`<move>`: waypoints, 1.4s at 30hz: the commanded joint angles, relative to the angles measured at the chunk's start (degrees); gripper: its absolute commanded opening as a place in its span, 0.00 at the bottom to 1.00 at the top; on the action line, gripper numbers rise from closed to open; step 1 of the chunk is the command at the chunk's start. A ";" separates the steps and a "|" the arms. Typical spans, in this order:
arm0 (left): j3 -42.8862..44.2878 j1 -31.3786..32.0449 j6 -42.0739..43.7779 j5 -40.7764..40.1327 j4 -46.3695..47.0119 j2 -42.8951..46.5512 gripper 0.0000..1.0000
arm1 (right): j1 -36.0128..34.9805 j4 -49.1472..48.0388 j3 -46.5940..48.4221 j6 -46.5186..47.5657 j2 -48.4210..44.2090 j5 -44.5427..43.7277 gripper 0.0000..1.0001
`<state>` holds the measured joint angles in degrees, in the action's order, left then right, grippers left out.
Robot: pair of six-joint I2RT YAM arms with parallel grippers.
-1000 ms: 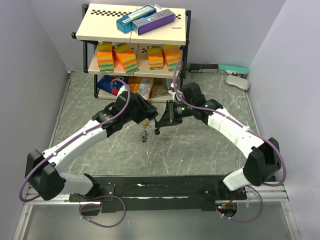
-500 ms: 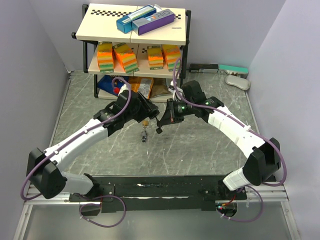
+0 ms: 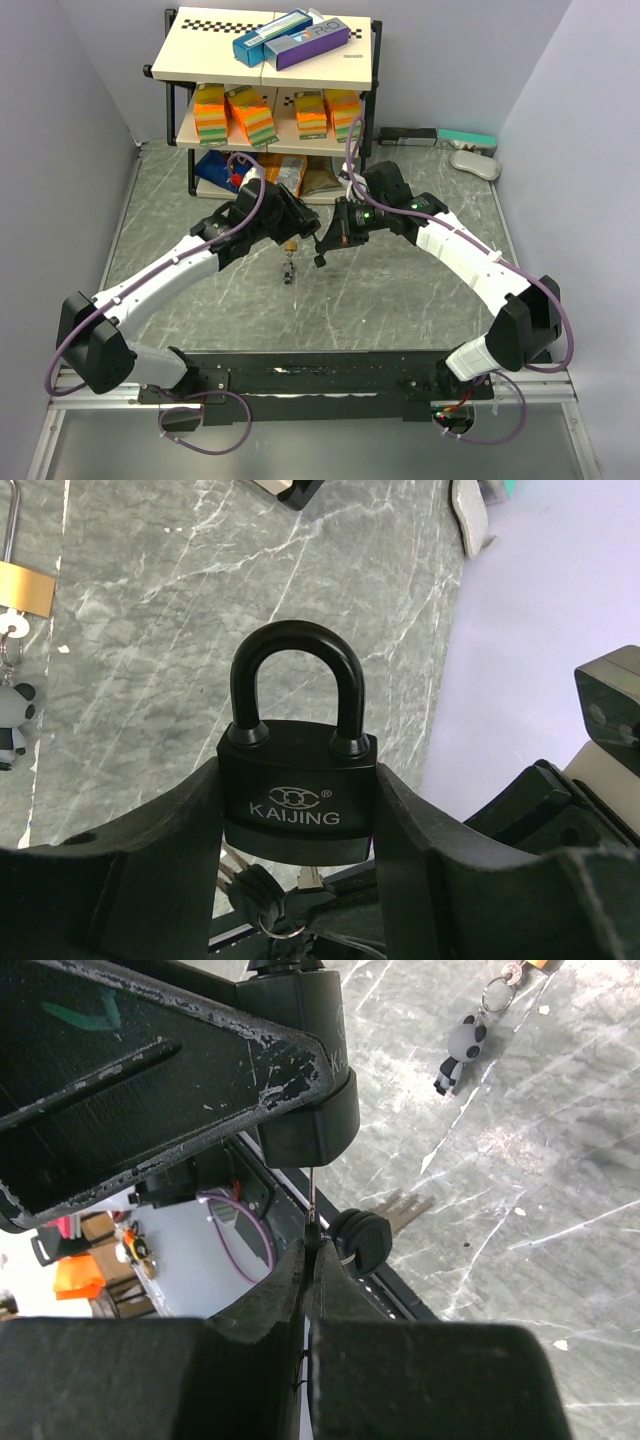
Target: Unlock with the key
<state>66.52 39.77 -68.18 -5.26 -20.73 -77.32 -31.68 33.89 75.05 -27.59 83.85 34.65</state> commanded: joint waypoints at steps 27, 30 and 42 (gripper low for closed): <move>4.85 2.95 -3.18 19.58 1.57 -3.10 0.01 | 2.77 -18.33 -1.30 4.39 -3.52 -17.77 0.00; 4.14 2.68 -3.45 20.02 2.53 -3.80 0.01 | 2.77 -18.25 -1.74 4.39 -4.31 -17.95 0.00; 2.65 -2.41 -8.36 25.11 3.32 -9.34 0.01 | 2.59 -12.80 -10.87 -0.52 -7.38 -14.01 0.00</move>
<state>68.60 37.08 -71.55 6.15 -17.26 -86.50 -30.46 30.09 67.42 -24.97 79.79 25.91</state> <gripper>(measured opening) 0.563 0.023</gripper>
